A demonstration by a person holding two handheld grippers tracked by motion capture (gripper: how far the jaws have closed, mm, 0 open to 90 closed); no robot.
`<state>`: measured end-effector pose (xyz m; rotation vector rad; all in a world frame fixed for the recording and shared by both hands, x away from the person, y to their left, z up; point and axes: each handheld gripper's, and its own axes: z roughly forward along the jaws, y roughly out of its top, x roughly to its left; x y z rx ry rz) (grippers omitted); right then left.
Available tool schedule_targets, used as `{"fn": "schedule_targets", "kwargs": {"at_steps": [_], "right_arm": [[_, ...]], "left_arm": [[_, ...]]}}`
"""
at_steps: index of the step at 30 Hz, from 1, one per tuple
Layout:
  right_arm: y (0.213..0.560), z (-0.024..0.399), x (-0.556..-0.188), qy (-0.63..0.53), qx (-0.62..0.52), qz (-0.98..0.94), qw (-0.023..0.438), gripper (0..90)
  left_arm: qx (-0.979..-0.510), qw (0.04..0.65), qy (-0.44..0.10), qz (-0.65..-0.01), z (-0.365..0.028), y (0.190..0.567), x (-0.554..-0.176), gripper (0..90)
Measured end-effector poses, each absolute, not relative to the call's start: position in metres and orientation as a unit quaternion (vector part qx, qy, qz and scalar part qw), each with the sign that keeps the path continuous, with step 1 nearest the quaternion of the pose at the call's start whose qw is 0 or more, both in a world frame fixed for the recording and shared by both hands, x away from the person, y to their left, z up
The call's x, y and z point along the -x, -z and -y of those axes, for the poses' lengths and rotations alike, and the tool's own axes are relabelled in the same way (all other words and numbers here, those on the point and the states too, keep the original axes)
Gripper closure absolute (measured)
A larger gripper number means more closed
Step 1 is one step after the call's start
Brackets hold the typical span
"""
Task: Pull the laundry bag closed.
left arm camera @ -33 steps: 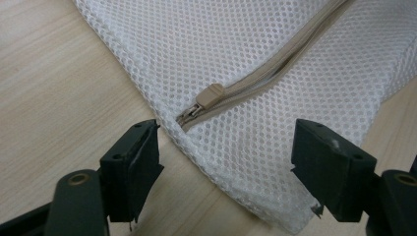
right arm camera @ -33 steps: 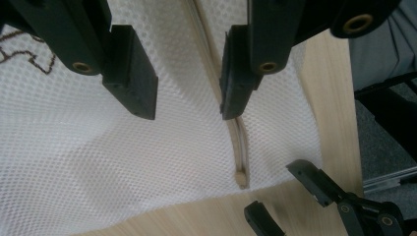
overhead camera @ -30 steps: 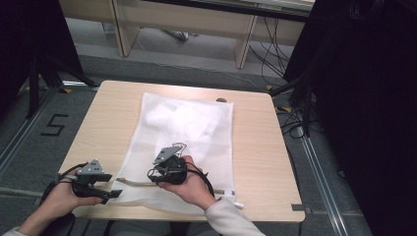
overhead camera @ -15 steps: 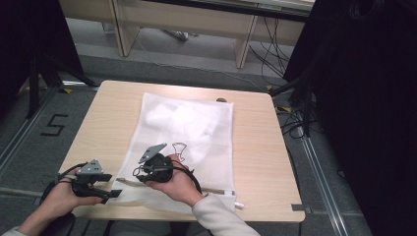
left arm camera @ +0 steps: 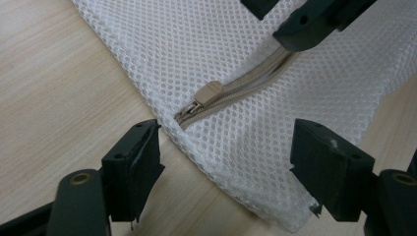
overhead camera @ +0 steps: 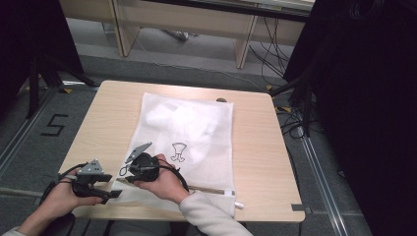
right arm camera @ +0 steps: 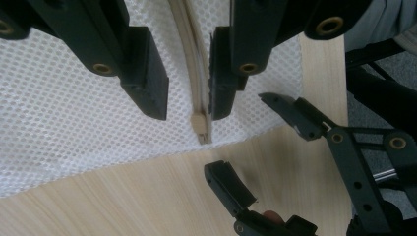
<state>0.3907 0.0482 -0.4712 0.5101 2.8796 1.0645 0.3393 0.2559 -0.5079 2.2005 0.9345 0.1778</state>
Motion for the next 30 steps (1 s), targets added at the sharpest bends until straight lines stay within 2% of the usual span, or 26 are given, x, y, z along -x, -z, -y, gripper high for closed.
{"fn": "schedule_targets", "kwargs": {"at_steps": [21, 30], "right_arm": [[0.485, -0.071, -0.403, -0.327, -0.158, -0.932, 0.002, 73.5], [0.491, -0.079, -0.403, -0.315, -0.177, -0.932, -0.019, 73.2]], "left_arm": [[-0.853, 0.366, -0.065, -0.368, -0.255, 0.508, -0.339, 26.6], [-0.854, 0.366, -0.069, -0.363, -0.256, 0.507, -0.339, 26.6]]}}
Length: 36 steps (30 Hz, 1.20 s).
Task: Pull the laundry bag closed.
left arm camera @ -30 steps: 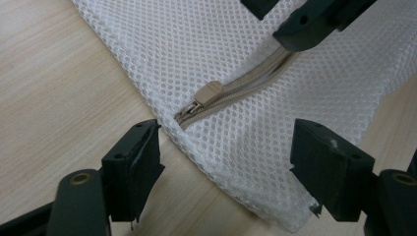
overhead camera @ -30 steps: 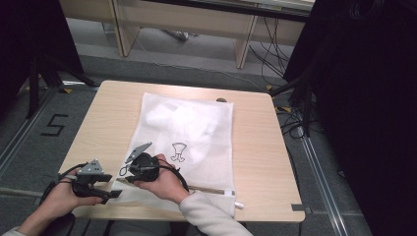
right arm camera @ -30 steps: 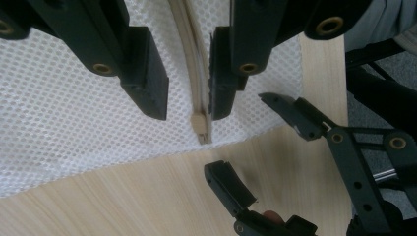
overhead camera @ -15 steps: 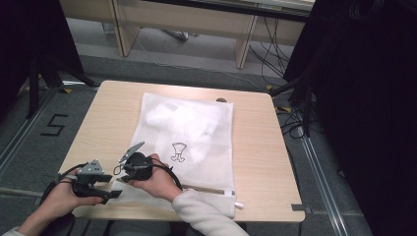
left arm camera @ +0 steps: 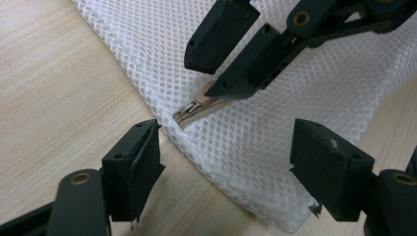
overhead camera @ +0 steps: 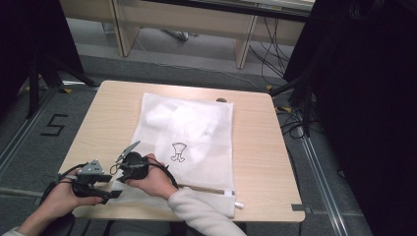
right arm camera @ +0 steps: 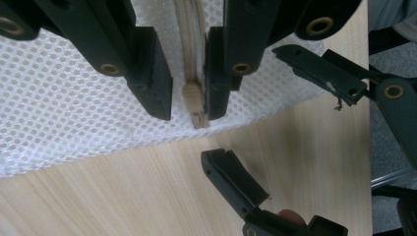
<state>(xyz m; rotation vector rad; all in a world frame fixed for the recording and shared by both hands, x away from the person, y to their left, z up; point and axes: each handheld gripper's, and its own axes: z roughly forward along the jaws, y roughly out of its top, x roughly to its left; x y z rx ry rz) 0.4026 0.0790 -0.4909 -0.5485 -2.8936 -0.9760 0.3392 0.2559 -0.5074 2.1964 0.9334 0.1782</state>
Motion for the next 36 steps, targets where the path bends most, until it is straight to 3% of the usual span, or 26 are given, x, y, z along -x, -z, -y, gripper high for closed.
{"fn": "schedule_targets", "kwargs": {"at_steps": [25, 36], "right_arm": [[0.494, -0.087, -0.405, 0.308, 0.161, 0.937, 0.023, 81.7], [0.476, -0.081, -0.401, 0.317, 0.156, 0.935, 0.015, 81.8]], "left_arm": [[-0.854, 0.367, -0.069, -0.363, -0.257, 0.507, -0.339, 26.9], [-0.845, 0.374, -0.065, -0.377, -0.256, 0.506, -0.34, 35.2]]}}
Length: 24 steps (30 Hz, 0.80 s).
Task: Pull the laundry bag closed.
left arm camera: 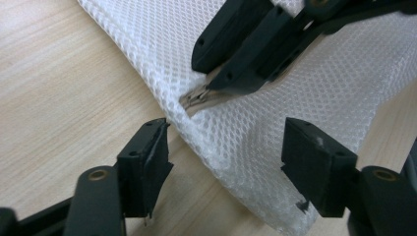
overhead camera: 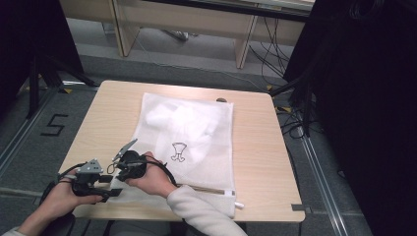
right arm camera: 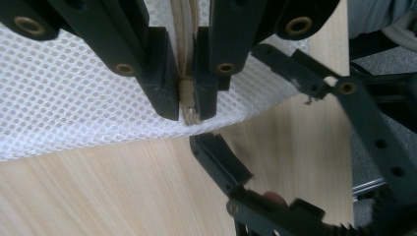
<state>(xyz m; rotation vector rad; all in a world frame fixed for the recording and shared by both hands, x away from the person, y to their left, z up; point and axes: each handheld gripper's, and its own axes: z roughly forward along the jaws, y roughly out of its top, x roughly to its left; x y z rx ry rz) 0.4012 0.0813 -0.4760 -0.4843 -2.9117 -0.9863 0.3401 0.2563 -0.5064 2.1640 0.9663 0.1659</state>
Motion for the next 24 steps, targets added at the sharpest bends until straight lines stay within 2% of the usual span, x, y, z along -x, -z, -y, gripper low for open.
{"fn": "schedule_targets", "kwargs": {"at_steps": [2, 8, 9, 11, 12, 14, 19, 24], "right_arm": [[0.474, -0.08, -0.401, 0.32, 0.152, 0.935, 0.013, 81.8], [0.466, -0.075, -0.399, 0.323, 0.149, 0.934, 0.012, 81.8], [0.466, -0.074, -0.4, 0.321, 0.143, 0.936, 0.001, 81.8], [0.465, -0.073, -0.399, 0.325, 0.144, 0.935, 0.01, 81.8], [0.466, -0.072, -0.399, 0.324, 0.145, 0.935, 0.01, 81.8], [0.467, -0.071, -0.399, 0.319, 0.143, 0.937, 0.008, 81.8], [0.465, -0.068, -0.399, 0.315, 0.136, 0.939, 0.006, 81.8], [0.465, -0.065, -0.395, 0.299, 0.139, 0.944, 0.003, 82.1]], "left_arm": [[-0.84, 0.381, -0.059, -0.382, -0.256, 0.507, -0.341, 36.7], [-0.826, 0.397, -0.038, -0.398, -0.256, 0.506, -0.344, 55.1], [-0.825, 0.396, -0.037, -0.401, -0.256, 0.507, -0.345, 56.8], [-0.826, 0.393, -0.035, -0.402, -0.255, 0.507, -0.345, 60.0], [-0.83, 0.389, -0.036, -0.398, -0.253, 0.507, -0.345, 66.7], [-0.836, 0.383, -0.048, -0.391, -0.252, 0.505, -0.346, 72.5], [-0.825, 0.392, -0.046, -0.404, -0.251, 0.504, -0.344, 80.9], [-0.814, 0.407, -0.044, -0.413, -0.251, 0.5, -0.343, 84.4]]}}
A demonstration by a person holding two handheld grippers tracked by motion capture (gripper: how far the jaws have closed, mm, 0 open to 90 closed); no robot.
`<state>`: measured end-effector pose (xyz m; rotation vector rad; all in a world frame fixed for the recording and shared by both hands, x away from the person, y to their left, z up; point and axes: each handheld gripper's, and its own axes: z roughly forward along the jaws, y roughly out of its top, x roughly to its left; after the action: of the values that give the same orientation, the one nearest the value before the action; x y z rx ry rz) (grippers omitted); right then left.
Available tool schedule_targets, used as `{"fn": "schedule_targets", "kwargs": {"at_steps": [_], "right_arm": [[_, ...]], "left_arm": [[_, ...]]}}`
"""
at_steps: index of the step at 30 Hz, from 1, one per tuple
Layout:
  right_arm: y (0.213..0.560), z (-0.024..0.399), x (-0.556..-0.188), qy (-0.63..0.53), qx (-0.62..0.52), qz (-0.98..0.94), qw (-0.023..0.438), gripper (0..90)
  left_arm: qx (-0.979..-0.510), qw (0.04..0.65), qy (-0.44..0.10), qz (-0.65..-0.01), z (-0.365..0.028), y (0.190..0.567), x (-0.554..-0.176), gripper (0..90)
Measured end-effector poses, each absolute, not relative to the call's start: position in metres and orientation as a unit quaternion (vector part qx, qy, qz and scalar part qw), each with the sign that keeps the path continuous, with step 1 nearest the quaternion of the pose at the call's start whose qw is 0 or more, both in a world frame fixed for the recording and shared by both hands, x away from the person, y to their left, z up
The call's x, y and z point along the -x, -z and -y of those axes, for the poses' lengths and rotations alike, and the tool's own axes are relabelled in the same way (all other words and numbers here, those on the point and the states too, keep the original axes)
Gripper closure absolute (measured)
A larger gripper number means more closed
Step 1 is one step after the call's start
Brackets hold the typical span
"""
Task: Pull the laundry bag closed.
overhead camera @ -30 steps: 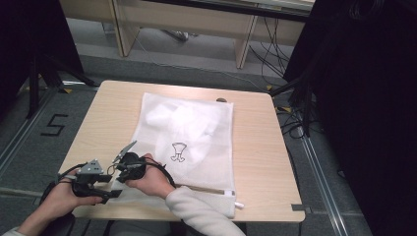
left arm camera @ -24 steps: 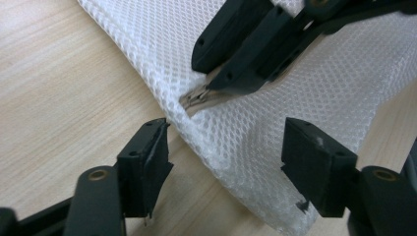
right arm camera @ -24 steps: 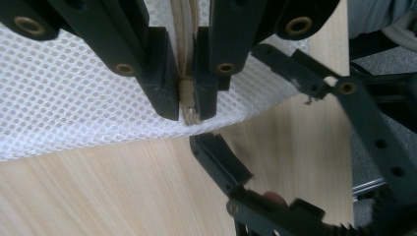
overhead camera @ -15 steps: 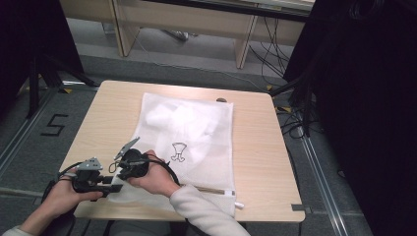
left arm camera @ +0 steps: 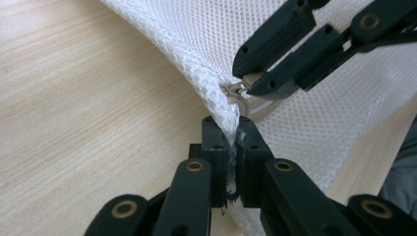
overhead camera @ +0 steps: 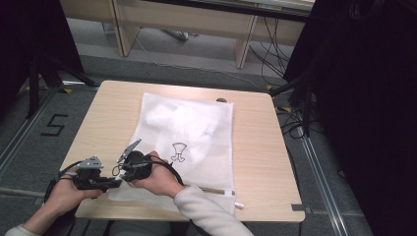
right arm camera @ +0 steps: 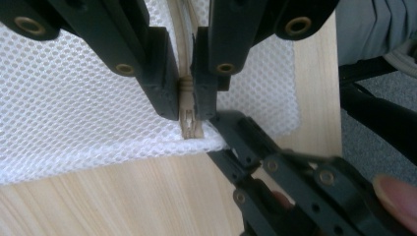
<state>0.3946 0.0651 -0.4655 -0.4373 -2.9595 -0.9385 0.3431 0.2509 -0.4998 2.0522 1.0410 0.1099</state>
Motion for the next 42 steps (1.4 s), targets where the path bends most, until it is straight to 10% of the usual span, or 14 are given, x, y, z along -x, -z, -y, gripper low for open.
{"fn": "schedule_targets", "kwargs": {"at_steps": [42], "right_arm": [[0.471, -0.048, -0.39, 0.281, 0.146, 0.949, 0.005, 82.3]], "left_arm": [[-0.808, 0.419, -0.066, -0.409, -0.254, 0.49, -0.339, 85.3]]}}
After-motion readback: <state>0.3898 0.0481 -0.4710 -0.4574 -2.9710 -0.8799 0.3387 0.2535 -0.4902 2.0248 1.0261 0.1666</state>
